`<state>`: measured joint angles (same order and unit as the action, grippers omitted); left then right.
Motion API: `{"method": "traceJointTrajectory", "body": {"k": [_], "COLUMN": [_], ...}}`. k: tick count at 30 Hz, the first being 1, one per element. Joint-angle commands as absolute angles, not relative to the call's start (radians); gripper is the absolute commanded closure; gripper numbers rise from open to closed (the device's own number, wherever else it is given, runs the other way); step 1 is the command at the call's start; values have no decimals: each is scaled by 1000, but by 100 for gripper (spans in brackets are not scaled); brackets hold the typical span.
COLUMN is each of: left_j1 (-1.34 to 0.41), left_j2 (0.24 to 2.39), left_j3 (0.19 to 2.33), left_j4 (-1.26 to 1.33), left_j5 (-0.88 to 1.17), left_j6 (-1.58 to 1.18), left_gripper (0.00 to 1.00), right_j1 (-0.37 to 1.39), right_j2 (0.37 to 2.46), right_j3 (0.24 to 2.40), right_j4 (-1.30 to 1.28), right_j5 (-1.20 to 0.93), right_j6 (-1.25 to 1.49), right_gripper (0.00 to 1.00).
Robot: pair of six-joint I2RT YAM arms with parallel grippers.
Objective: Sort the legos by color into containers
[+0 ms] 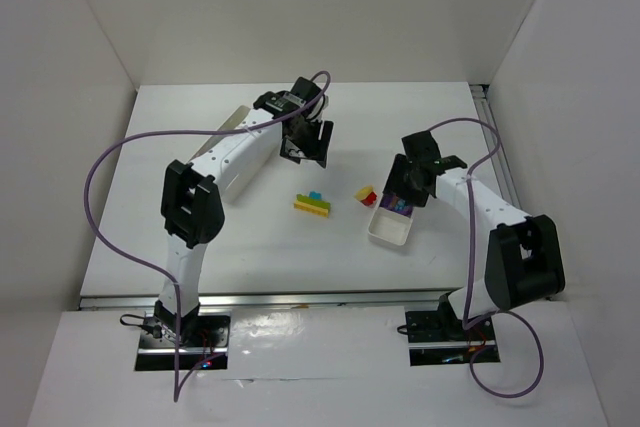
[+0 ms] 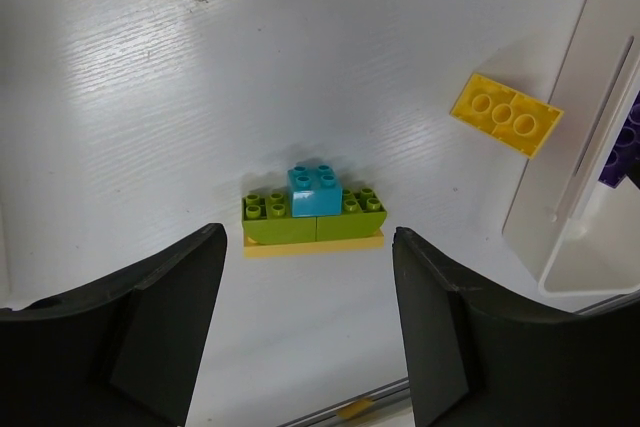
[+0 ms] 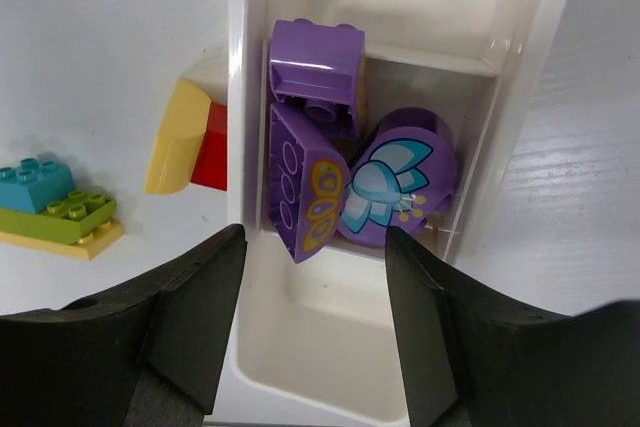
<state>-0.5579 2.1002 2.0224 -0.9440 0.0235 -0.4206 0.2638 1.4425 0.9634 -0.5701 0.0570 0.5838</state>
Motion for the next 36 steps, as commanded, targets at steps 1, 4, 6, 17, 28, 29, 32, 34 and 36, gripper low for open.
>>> {"method": "traceJointTrajectory", "body": {"k": [1,4,6,17,28,29,32,34,36], "left_j1": [-561,-561,-561,-658,-667,-667,-667,-667,-667], "left_j2": [2109,2118,2118,2174,2312,2312,2312,2312,2312], "left_j3": [2060,2060,2060,1950,1985,1985,1976,1976,1967], "left_j4": [-954,-954,-954,-992,-994,-994,-985,-985,-985], "left_j5": [25,25,3,-67,-161,-161,-173,-173,-173], "left_j6": [-405,-405,-405,-423,-420,-420,-420,-420,-420], "left_gripper": [22,22,22,18,27,27,29,32,35], "right_j1": [259,259,259,259,259,259,259,259,259], "right_j2": [1433,1410,1390,1318,1327,1327,1327,1327,1336], "right_j3": [1009,1020,1020,1127,1127,1127,1118,1118,1118], "right_j4": [-575,-575,-588,-597,-588,-588,-588,-588,-588], "right_j5": [100,123,149,195,176,176,176,166,166], "right_j6": [600,600,600,534,525,525,525,525,525], "right_gripper": [35,36,37,37,37,37,37,37,37]}}
